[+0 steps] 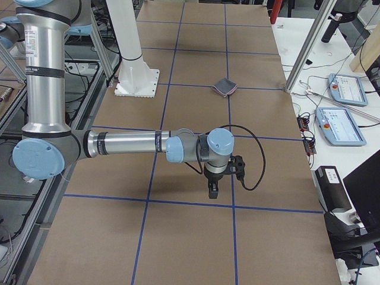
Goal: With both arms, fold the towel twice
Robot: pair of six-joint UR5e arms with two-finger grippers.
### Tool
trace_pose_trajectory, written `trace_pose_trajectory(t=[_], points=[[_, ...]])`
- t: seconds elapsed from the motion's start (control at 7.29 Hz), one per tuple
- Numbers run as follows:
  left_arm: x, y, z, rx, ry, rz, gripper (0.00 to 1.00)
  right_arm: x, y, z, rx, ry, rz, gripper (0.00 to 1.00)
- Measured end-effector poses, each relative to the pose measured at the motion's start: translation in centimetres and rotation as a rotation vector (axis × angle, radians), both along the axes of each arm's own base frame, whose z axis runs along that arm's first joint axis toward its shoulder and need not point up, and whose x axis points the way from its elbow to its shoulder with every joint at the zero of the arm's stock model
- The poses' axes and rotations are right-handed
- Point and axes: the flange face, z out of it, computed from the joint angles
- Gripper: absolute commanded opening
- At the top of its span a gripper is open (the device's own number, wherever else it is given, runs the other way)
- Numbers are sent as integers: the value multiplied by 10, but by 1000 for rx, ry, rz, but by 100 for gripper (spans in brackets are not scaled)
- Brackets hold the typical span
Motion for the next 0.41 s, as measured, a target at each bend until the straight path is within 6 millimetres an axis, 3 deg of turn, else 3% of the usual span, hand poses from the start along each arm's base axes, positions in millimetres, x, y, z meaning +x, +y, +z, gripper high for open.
trace_pose_trajectory(t=[0.41], points=[[0,1,3,-5,0,1,100,0,2,0,0,-1,0,100]])
